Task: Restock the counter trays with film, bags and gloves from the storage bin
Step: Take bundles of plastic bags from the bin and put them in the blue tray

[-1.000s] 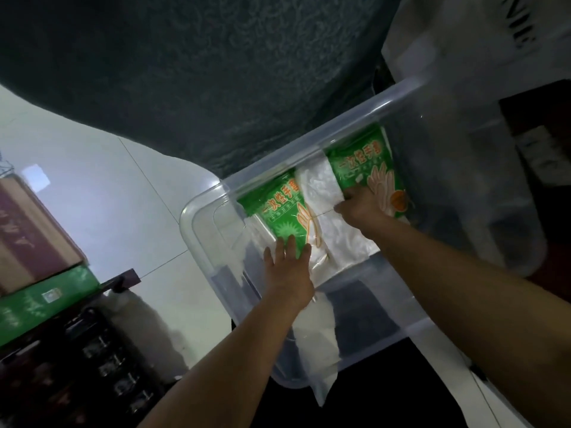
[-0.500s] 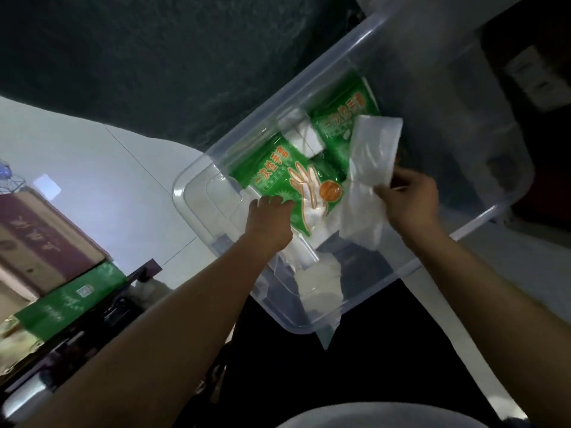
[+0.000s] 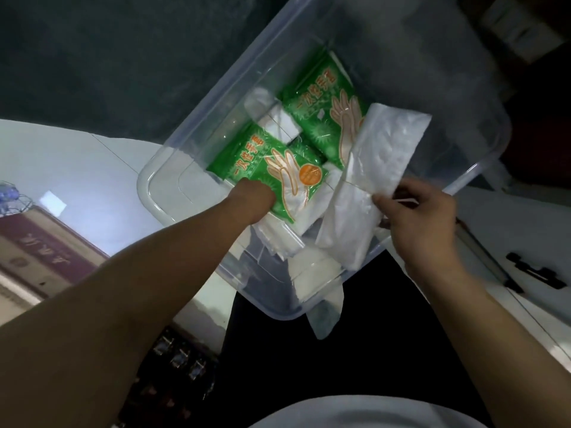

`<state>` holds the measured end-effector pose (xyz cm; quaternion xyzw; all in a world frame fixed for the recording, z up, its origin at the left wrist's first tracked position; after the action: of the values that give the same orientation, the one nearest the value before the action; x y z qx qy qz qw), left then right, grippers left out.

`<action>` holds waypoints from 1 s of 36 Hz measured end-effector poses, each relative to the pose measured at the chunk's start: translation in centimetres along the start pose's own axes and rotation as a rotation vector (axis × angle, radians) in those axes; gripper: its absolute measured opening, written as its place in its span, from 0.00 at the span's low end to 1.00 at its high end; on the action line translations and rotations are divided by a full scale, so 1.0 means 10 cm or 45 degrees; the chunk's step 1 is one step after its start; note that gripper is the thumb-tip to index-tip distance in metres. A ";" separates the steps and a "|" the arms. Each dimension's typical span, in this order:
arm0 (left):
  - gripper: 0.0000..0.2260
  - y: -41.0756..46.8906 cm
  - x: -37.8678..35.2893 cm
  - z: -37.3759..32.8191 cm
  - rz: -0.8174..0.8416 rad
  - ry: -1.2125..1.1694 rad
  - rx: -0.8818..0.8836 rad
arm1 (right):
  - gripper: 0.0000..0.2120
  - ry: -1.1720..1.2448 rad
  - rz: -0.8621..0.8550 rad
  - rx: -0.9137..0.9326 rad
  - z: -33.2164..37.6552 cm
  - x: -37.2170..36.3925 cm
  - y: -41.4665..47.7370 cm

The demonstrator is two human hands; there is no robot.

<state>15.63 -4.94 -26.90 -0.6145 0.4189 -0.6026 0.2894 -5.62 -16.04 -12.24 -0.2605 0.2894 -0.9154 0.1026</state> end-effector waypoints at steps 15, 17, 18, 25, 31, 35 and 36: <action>0.12 -0.24 0.17 0.13 -0.065 -0.147 0.125 | 0.14 0.144 -0.012 -0.022 0.10 0.35 0.03; 0.11 -0.40 0.30 0.19 -0.117 -0.218 0.169 | 0.15 0.123 0.025 -0.002 0.20 0.39 0.03; 0.11 -0.49 0.37 0.21 -0.150 -0.254 0.197 | 0.16 0.110 0.046 0.008 0.27 0.42 0.02; 0.10 -1.38 0.88 0.43 -0.532 -0.774 0.467 | 0.09 0.083 0.128 0.104 0.70 0.70 0.01; 0.07 -2.15 1.10 0.29 -0.843 -1.916 0.590 | 0.09 0.102 0.209 0.183 0.99 0.88 0.07; 0.07 -2.52 1.24 -0.04 -0.910 -2.566 0.472 | 0.12 0.169 0.370 0.118 1.15 0.79 0.10; 0.08 -2.60 1.28 -0.12 -0.920 -2.655 0.442 | 0.11 0.180 0.427 0.115 1.21 0.75 0.08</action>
<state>17.75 -3.33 1.99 -0.8564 -0.3218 0.1087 0.3889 -5.43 -24.98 -1.11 -0.1387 0.2939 -0.9135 0.2447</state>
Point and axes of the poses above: each hand's wrist, its own y-axis towards the middle knuckle, its own x-axis out of the back of the hand, z = x × y, the point moved 7 cm from there along y, towards the middle knuckle
